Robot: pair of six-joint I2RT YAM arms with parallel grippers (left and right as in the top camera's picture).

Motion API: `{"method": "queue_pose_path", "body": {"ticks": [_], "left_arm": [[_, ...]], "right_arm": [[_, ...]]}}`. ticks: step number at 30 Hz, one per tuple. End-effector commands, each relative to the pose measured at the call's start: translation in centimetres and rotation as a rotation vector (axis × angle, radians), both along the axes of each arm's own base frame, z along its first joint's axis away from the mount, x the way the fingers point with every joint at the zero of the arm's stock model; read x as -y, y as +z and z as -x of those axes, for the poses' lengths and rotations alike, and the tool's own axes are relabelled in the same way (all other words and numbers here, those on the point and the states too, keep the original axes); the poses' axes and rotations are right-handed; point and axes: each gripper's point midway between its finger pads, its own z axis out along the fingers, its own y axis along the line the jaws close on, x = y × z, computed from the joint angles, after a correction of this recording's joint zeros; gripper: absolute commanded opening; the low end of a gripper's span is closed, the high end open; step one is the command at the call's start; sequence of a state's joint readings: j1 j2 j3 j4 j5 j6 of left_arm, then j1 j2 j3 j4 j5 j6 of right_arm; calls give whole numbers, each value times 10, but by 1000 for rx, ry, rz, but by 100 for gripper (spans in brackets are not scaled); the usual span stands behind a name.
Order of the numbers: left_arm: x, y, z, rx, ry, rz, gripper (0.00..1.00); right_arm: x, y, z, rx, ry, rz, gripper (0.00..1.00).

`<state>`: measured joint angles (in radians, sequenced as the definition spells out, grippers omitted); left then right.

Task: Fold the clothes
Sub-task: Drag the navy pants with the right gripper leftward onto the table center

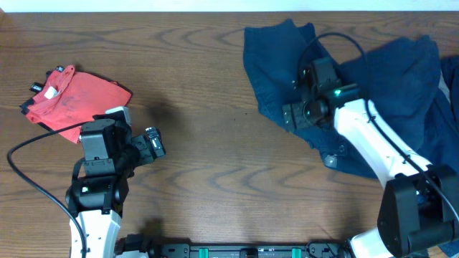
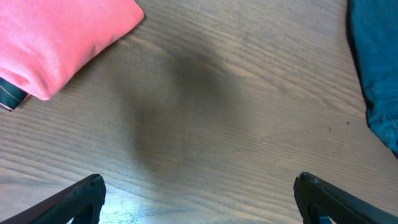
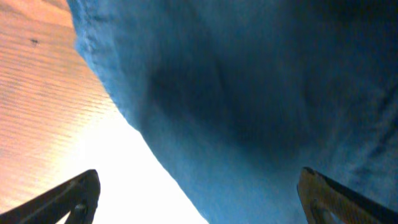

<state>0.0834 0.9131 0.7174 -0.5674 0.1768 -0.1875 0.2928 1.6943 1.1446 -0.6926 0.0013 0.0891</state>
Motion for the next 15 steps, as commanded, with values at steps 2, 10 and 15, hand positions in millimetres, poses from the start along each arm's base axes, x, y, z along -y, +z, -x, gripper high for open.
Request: {"method": "queue_pose_path", "body": {"ticks": [2, 10, 15], "left_arm": [[0, 2, -4, -4, 12, 11, 98], [0, 0, -4, -13, 12, 11, 98], [0, 0, -4, -13, 13, 11, 98]], "right_arm": [[13, -26, 1, 51, 1, 81, 97], [5, -43, -1, 113, 13, 35, 24], [-53, -28, 13, 51, 205, -247, 1]]}}
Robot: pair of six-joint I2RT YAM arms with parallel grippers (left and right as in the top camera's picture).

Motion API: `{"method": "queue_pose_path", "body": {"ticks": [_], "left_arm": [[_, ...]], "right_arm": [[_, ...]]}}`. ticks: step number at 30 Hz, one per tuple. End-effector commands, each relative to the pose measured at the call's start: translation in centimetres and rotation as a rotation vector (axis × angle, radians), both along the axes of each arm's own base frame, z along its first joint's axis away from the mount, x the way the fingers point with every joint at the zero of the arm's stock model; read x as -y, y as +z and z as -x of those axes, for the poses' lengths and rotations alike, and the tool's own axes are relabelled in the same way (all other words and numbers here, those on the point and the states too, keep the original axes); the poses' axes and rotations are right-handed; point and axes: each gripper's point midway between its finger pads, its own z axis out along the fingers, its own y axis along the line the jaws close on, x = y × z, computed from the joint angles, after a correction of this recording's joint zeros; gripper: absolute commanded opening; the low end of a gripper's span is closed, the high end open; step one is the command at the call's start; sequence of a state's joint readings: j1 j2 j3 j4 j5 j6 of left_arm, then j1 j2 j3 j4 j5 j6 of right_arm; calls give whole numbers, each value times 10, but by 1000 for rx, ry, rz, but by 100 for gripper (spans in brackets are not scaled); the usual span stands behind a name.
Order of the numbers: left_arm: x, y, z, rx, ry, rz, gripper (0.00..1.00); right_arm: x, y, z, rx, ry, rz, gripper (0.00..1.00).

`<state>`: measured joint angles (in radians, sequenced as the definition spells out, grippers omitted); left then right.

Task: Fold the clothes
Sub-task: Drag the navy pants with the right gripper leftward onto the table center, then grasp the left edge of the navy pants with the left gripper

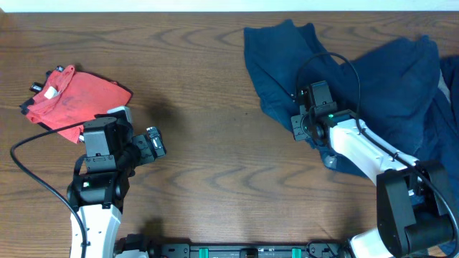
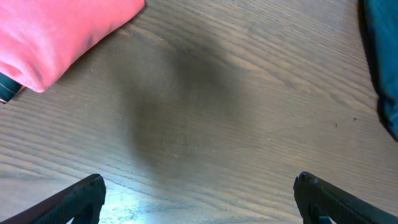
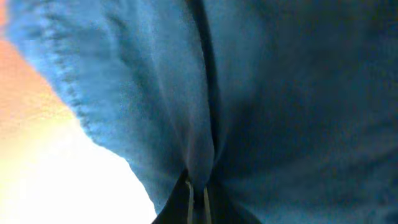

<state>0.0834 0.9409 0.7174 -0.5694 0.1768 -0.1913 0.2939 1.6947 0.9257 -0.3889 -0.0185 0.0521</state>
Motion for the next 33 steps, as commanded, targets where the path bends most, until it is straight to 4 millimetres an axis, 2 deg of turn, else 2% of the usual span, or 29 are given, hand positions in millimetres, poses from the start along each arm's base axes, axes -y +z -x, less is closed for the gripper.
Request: {"method": "queue_pose_path", "body": {"ticks": [1, 3, 5, 6, 7, 8, 9, 10, 11, 12, 14, 15, 17, 20, 25, 28, 33], "left_arm": [[0, 7, -4, 17, 10, 6, 98], [0, 7, -4, 18, 10, 6, 98], [0, 7, -4, 18, 10, 6, 98], [0, 7, -4, 18, 10, 6, 98], [0, 7, -4, 18, 10, 6, 98], [0, 7, -4, 18, 10, 6, 98], [0, 7, -3, 17, 10, 6, 98], [0, 7, -3, 16, 10, 6, 98], [0, 7, -3, 15, 10, 6, 98], [0, 7, -3, 14, 10, 7, 98], [0, 6, -2, 10, 10, 7, 98], [0, 6, -2, 8, 10, 7, 98], [0, 5, -1, 5, 10, 7, 98], [1, 4, -1, 0, 7, 11, 98], [26, -3, 3, -43, -85, 133, 98], [40, -10, 4, -92, -99, 227, 98], [44, -37, -1, -196, -70, 264, 98]], "right_arm": [[-76, 30, 14, -34, 270, -340, 1], [-118, 72, 21, -19, 438, -603, 1], [-147, 122, 24, 40, 592, -824, 1], [-154, 142, 20, 79, 628, -884, 4], [-155, 152, 7, 111, 592, -886, 9], [-152, 152, -8, 129, 512, -859, 10], [-144, 146, -27, 143, 381, -804, 17], [-132, 137, -42, 156, 257, -741, 28], [-115, 124, -55, 165, 118, -655, 40], [-95, 109, -64, 162, -17, -565, 47], [-66, 88, -64, 138, -171, -432, 51], [-59, 82, -61, 123, -192, -395, 57], [-53, 73, -51, 88, -174, -336, 64], [-43, 60, -36, 35, -133, -254, 69], [12, 41, -13, -34, -274, 14, 72], [33, 39, -3, -68, -354, 67, 75], [50, 48, 6, -90, -418, 67, 76]]}}
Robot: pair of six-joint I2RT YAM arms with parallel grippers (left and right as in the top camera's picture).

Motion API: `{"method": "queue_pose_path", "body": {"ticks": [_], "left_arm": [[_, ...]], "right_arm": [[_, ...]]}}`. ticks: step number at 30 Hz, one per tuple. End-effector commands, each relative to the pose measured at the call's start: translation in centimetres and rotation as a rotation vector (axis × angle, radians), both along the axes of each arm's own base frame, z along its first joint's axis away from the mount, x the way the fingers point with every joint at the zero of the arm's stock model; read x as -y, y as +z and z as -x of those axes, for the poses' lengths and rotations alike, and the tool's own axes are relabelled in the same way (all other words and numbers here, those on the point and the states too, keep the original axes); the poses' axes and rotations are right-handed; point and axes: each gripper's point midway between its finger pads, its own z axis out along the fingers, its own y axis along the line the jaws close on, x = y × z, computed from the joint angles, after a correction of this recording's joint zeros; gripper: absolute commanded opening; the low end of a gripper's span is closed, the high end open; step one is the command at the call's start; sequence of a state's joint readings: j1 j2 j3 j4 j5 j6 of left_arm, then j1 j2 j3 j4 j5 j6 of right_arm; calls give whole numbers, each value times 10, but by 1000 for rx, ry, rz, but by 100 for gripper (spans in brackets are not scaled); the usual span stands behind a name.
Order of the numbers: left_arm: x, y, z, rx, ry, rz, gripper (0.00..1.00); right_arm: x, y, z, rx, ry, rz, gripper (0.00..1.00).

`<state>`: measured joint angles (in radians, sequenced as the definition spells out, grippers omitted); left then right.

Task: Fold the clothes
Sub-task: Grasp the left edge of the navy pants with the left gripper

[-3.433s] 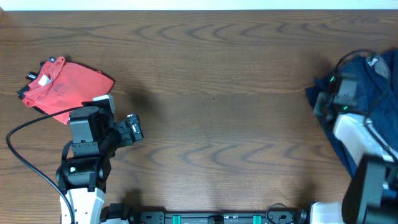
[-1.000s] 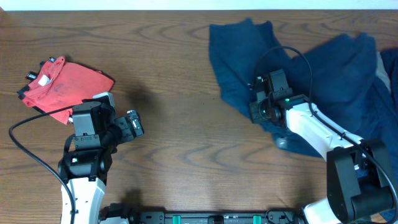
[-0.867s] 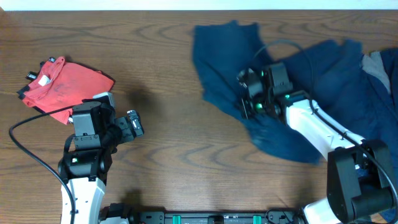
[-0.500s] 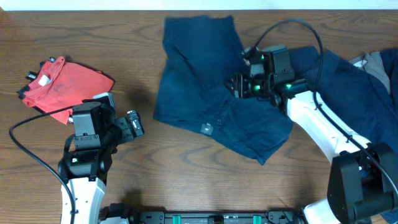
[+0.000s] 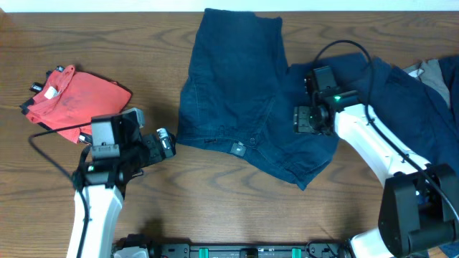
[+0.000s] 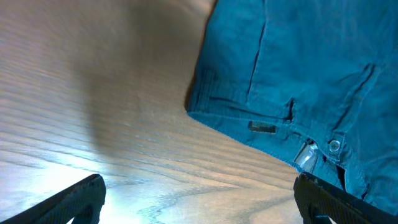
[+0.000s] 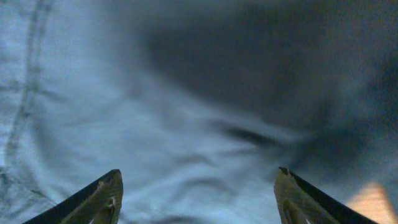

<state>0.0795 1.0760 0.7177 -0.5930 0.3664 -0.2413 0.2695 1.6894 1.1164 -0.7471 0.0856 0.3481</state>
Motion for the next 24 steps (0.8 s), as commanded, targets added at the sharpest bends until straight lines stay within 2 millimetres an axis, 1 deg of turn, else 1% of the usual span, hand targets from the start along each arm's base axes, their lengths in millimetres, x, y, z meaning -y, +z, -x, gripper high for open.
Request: {"method": "queue_pose_path", "body": {"ticks": [1, 6, 9, 12, 13, 14, 15, 16, 17, 19, 20, 21, 23, 24], "left_arm": [[13, -13, -6, -78, 17, 79, 98], [28, -50, -13, -209, 52, 125, 98], [42, -67, -20, -244, 24, 164, 98], [49, -84, -28, -264, 19, 177, 98], [49, -90, -31, -263, 17, 177, 99], [50, -93, -34, -259, 17, 177, 95], [50, -95, -37, -253, 16, 177, 87], [50, -98, -41, -243, 15, 178, 76], [50, -99, -45, -230, 14, 178, 69], [50, -98, -52, -202, 11, 179, 66], [50, -97, -55, -187, 10, 180, 63], [50, -96, -59, -170, 8, 180, 56], [51, -92, -67, -134, 5, 182, 33], [51, -90, -69, -121, 3, 183, 19]], "right_arm": [[22, 19, -5, 58, -81, 36, 77], [25, 36, -6, 105, -92, 24, 78], [25, 44, -6, 128, -93, 18, 79], [25, 47, -5, 131, -93, 16, 79], [25, 47, -4, 127, -93, 18, 79], [26, 46, -3, 123, -93, 19, 79], [26, 46, -1, 117, -92, 20, 80], [26, 45, 0, 112, -92, 22, 80], [26, 45, 1, 108, -92, 23, 80], [27, 44, 2, 103, -92, 24, 79], [27, 44, 2, 103, -92, 24, 79], [27, 44, 2, 102, -92, 24, 79], [27, 44, 2, 102, -92, 24, 79], [27, 44, 2, 101, -92, 24, 79]]}}
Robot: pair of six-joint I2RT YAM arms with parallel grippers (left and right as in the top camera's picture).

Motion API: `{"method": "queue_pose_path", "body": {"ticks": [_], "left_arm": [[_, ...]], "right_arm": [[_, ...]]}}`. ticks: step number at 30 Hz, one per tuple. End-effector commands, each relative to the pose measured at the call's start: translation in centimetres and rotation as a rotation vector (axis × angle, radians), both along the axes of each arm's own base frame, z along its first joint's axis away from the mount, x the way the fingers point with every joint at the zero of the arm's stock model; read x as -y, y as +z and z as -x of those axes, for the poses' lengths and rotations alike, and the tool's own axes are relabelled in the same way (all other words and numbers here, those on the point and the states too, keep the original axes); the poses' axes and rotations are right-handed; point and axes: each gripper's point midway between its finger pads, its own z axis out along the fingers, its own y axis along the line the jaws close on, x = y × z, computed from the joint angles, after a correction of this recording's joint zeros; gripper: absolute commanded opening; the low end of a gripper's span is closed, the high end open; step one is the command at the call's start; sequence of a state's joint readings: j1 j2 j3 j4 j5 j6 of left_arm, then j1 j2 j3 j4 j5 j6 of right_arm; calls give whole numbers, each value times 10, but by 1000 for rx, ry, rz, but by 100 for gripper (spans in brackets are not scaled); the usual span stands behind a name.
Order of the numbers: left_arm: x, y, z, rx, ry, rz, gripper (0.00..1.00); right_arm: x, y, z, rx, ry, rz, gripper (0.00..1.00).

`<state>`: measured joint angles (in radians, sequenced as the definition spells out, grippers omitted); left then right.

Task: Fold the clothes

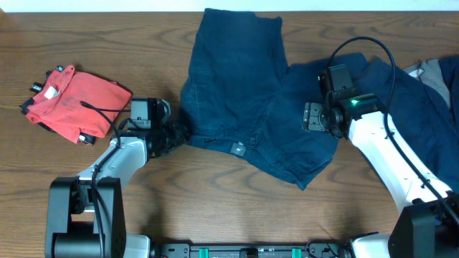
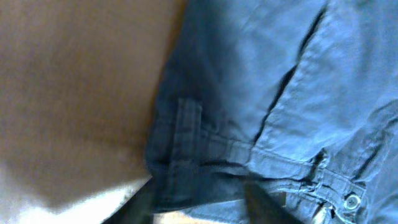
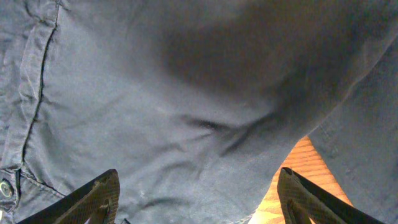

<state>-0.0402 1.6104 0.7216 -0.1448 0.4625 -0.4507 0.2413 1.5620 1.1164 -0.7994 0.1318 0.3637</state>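
Navy shorts [image 1: 237, 79] lie spread out at the table's middle back, waistband toward the front. My left gripper [image 1: 178, 133] is at the waistband's left corner. In the left wrist view the shorts [image 2: 261, 93] fill the frame, and the left gripper [image 2: 196, 202] has its jaws half narrowed astride the corner, blurred. My right gripper [image 1: 313, 117] hangs open over the right side of the shorts. In the right wrist view the right gripper [image 3: 199, 205] is wide open just above the navy cloth [image 3: 155, 93], holding nothing.
A folded red garment [image 1: 72, 100] lies at the left. More dark navy clothing [image 1: 416, 107] is heaped at the right edge, with a grey item [image 1: 430, 69] behind it. Bare wooden table [image 1: 215, 201] runs along the front.
My left gripper was wide open left of the shorts and is now at the waistband's left corner, jaws narrowed around it. My right gripper is a little further right, still open.
The navy clothes lay crumpled at the right, my right gripper open over them and the left open near the red garment. Then the right was shut on a fold. By the last earlier moment the shorts lay spread mid-table and the right was open; now the left straddles the waistband.
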Motion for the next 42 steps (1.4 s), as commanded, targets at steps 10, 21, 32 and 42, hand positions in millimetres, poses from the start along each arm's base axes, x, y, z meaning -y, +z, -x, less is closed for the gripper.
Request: {"method": "queue_pose_path", "body": {"ticks": [10, 21, 32, 42], "left_arm": [[-18, 42, -55, 212, 27, -62, 6], [-120, 216, -154, 584, 256, -129, 55], [-76, 108, -10, -195, 162, -15, 98], [-76, 49, 86, -579, 210, -75, 98]], "right_arm": [[8, 5, -1, 15, -36, 5, 79], [10, 6, -2, 19, -43, 3, 80], [-12, 2, 8, -36, 1, -117, 91], [-28, 1, 16, -78, -9, -222, 96]]}}
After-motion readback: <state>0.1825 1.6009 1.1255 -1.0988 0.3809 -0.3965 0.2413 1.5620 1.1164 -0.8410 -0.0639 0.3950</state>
